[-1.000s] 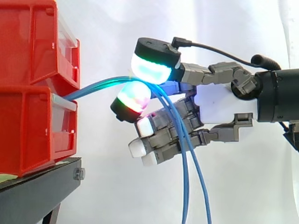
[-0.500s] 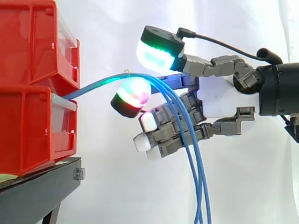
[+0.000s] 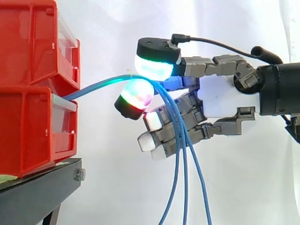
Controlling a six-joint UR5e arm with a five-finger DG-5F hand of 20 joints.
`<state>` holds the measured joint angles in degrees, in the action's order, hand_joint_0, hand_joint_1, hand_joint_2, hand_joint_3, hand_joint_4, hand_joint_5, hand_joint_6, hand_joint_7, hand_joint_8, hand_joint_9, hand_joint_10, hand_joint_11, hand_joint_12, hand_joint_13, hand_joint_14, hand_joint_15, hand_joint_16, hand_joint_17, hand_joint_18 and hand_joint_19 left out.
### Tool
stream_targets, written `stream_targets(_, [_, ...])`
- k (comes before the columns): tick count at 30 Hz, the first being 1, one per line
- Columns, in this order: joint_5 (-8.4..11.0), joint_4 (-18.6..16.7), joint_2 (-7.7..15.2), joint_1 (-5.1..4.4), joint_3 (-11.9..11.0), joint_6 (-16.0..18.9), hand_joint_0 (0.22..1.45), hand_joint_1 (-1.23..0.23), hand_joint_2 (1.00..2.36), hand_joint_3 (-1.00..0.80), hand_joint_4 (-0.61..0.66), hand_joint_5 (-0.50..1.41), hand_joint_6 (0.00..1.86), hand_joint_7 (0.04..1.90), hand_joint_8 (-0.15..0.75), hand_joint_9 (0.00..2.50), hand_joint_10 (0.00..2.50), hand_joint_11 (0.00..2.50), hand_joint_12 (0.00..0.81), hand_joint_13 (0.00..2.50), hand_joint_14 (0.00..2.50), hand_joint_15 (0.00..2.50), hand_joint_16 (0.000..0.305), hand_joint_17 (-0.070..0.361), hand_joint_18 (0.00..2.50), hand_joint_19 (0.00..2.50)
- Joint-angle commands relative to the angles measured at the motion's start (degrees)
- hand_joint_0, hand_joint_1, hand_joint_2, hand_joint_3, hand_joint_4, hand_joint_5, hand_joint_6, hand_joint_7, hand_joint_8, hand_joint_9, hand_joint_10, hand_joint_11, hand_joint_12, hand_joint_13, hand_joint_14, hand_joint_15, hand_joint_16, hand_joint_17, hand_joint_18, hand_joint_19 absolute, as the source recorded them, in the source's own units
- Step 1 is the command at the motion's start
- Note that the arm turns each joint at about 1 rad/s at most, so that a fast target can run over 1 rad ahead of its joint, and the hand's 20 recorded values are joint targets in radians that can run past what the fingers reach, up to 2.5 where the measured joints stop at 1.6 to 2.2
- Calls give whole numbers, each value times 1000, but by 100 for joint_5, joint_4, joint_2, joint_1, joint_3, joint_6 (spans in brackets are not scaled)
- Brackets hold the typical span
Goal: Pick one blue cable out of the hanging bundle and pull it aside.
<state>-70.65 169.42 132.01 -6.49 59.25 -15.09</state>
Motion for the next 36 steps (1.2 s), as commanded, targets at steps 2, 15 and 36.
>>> stream_targets(2, [-1, -6, 0, 51, -2, -108, 648, -816, 1004, 8, -111, -103, 962, 1010, 289, 999, 18, 563, 314, 859, 17, 442, 48, 109, 729, 340])
stream_targets(15, [-80, 135, -149, 183, -2, -592, 713, -855, 1019, -168, -123, -133, 972, 1075, 230, 911, 18, 586, 262, 774, 19, 464, 38, 84, 618, 368])
stream_targets(36, [-45, 381, -167, 112, -10, -231, 775, -853, 1016, -296, -165, -135, 979, 1162, 224, 905, 20, 585, 259, 766, 18, 447, 36, 80, 596, 363])
